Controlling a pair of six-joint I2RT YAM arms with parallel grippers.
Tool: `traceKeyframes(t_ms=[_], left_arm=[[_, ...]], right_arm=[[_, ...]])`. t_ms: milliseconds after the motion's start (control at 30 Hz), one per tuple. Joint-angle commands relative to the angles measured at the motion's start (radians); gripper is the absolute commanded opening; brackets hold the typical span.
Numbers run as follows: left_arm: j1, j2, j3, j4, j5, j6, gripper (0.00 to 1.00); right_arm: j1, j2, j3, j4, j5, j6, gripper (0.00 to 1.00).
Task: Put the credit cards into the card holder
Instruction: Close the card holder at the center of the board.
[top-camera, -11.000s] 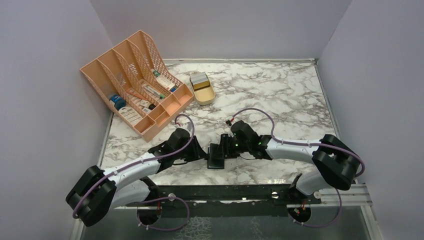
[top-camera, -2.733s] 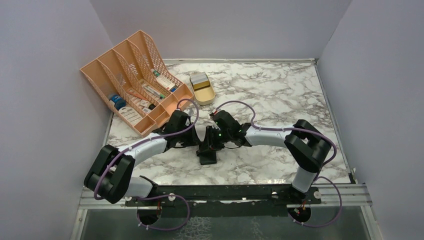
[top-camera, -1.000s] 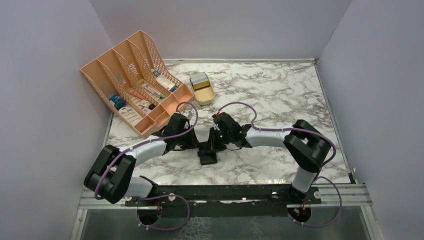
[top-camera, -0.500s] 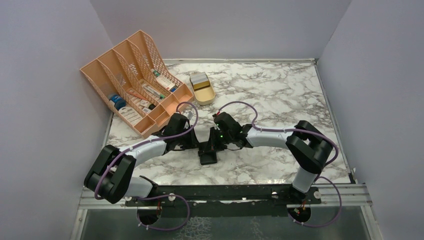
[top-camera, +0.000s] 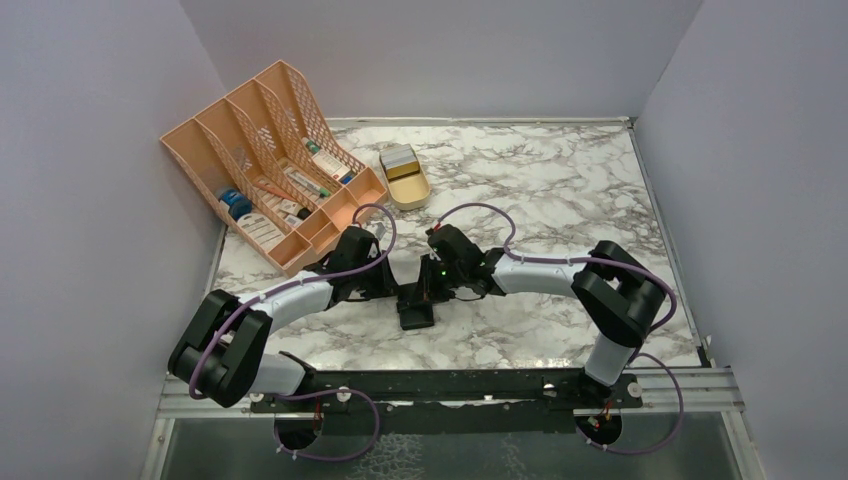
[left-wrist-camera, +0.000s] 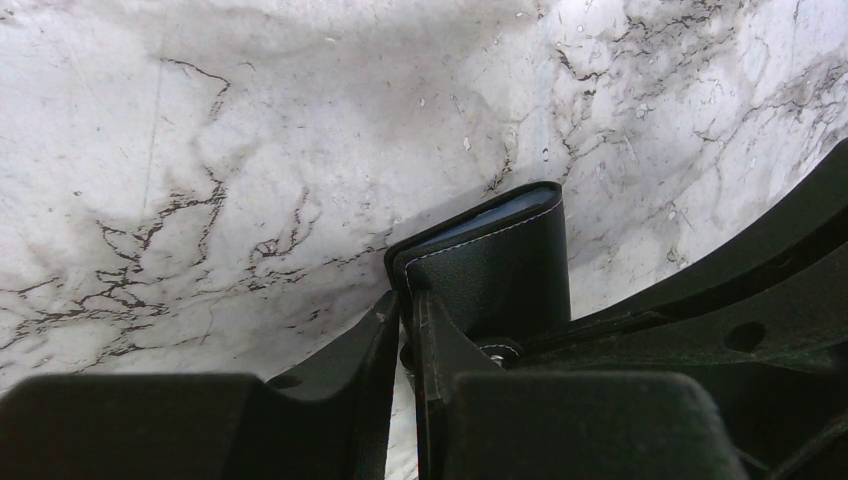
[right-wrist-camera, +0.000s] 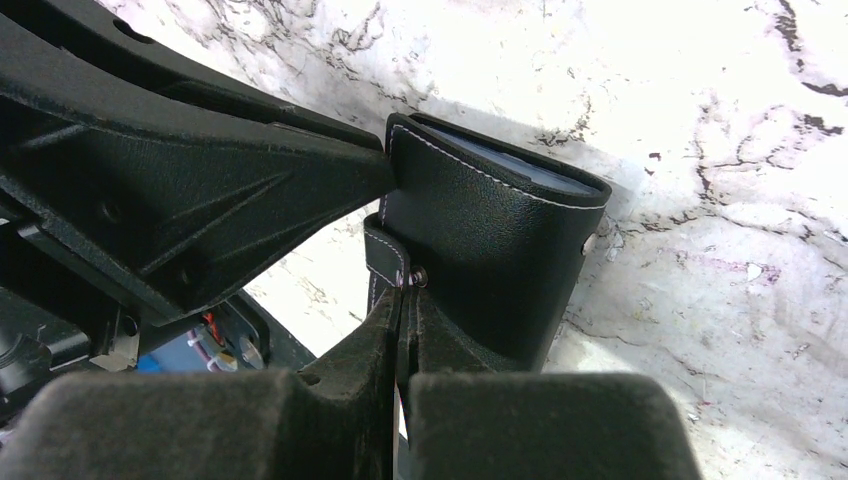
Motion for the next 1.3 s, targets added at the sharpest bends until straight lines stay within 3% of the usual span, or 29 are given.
traceKeyframes(t_ms=[0, 600, 867, 1067, 1267], left_arm=[[0.003, -0.009, -0.008, -0.032, -0.014, 0.018, 0.14], [0.003, -0.017, -0.002, -0.043, -0.016, 0.02, 0.14], [0.003, -0.12, 0.026, -0.08, 0.036, 0.005, 0.16], [0.001, -0.181, -0.001, -0.067, 0.103, -0.022, 0.08], [-0.001, -0.175, -0.049, -0.02, 0.118, -0.048, 0.07]], right_arm=[[0.008, 0.018, -0.008, -0.03, 0.041, -0.016, 0.01], [0.007, 0.044, -0.011, -0.04, 0.042, -0.01, 0.01], [0.006, 0.066, -0.003, -0.069, 0.041, -0.01, 0.01], [0.005, 0.073, -0.003, -0.094, 0.046, -0.008, 0.01], [0.003, 0.08, -0.034, -0.084, 0.044, 0.002, 0.01]])
